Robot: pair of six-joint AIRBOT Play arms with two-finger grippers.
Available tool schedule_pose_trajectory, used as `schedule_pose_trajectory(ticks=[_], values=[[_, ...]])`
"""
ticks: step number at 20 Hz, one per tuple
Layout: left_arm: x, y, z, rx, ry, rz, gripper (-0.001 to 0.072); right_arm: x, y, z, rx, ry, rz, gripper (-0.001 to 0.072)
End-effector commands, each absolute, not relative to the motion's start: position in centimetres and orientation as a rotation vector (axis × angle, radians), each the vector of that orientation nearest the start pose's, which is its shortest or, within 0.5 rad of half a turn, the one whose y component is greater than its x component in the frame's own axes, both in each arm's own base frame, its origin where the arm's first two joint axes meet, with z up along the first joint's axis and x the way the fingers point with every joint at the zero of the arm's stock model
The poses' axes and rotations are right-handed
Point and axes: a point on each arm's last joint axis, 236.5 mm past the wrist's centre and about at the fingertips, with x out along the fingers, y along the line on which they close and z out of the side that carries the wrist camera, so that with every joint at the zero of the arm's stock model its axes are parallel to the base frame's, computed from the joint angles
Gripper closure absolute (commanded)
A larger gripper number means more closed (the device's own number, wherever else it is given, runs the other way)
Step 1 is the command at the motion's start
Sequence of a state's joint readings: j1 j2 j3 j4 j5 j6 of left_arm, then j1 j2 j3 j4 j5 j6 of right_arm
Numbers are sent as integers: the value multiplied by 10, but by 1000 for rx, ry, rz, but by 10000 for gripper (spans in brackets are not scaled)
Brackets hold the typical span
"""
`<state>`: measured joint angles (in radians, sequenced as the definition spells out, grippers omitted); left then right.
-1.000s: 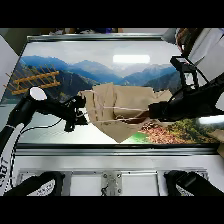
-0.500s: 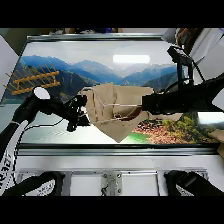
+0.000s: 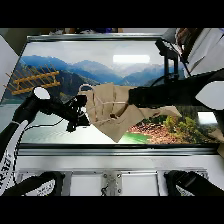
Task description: Fold the clothes and pants, and hang the long-sleeved shirts on hangers.
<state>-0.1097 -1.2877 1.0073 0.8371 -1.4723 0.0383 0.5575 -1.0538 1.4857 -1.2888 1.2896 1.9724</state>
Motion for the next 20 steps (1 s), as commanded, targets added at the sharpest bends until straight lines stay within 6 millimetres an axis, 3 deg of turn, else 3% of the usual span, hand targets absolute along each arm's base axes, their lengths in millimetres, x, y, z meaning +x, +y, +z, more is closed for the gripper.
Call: schedule_pose_trajectory(ticks=[1,8,15,16,18,19,20], values=[[261,-187,14,567,791,-1608,688,292,295,224,328,975,648,687],[261,-187,14,566,792,-1608,687,295,357,215,338,921,748,687],[259,-187,14,563,796,-1617,687,292,368,209,345,938,765,681],[259,-187,14,563,795,-1617,687,291,367,208,341,945,764,651],[258,-187,15,561,798,-1622,687,288,365,205,330,963,761,266],[257,-187,15,560,798,-1624,687,286,363,203,323,975,759,187],[257,-187,15,560,799,-1624,687,283,360,201,306,986,760,191]])
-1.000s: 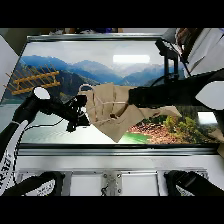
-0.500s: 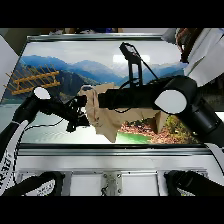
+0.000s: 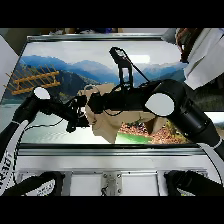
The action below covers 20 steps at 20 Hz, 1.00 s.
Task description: Fold the clothes and pants, and hang the long-sleeved shirts on hangers.
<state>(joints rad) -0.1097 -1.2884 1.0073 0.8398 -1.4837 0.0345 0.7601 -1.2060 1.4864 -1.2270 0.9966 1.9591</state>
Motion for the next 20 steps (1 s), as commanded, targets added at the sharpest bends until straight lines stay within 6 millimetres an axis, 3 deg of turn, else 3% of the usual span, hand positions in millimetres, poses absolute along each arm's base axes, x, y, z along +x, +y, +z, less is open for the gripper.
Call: schedule_pose_trajectory(ticks=[1,4,10,13,17,20], values=[[257,-187,15,560,799,-1624,687,279,356,201,267,986,774,191],[257,-187,15,560,799,-1624,687,272,335,208,233,997,768,191],[257,-187,15,560,798,-1624,687,274,292,246,256,902,738,191],[257,-187,15,559,798,-1624,687,268,267,253,193,890,777,186],[257,-187,15,559,799,-1624,687,253,214,261,149,911,892,186],[254,-187,16,546,812,-1630,687,257,166,251,176,868,903,190]])
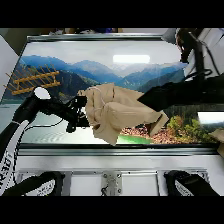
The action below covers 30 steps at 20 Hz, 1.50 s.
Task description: Fold the clothes and pants, and hang the long-sleeved shirts on hangers.
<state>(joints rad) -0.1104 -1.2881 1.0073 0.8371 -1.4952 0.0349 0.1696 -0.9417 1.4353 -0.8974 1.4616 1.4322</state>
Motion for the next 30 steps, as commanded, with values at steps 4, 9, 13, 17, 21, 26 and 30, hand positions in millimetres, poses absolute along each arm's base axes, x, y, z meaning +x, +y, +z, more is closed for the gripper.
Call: schedule_pose_trajectory(ticks=[4,9,13,17,21,26,30], values=[[252,-186,16,544,817,-1639,687,284,115,255,444,659,868,196],[252,-185,15,547,821,-1637,686,301,91,280,609,516,841,194],[252,-185,15,548,821,-1637,687,273,106,266,93,326,1081,196],[252,-185,15,549,821,-1637,686,273,88,204,-105,445,1104,195],[252,-185,15,548,822,-1638,687,260,95,187,-212,296,1299,196],[253,-185,15,550,820,-1633,686,273,94,167,-83,248,1338,195],[253,-185,15,550,820,-1633,686,274,109,153,-35,265,1420,196]])
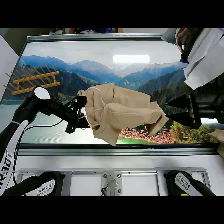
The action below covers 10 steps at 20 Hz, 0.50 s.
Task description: Fold the clothes and pants, and hang the long-sleeved shirts on hangers.
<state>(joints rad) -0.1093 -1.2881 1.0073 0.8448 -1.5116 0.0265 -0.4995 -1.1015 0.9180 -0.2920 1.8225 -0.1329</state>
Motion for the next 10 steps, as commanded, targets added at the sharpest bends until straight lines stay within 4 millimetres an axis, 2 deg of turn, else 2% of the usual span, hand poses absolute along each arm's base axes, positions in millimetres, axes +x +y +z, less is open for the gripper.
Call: schedule_pose_trajectory(ticks=[1,6,10], values=[[253,-185,15,550,820,-1633,686,273,116,149,-32,264,1452,195],[253,-185,15,550,820,-1633,686,275,143,129,23,307,1546,196],[253,-185,15,550,820,-1633,686,273,163,120,28,331,1599,195]])
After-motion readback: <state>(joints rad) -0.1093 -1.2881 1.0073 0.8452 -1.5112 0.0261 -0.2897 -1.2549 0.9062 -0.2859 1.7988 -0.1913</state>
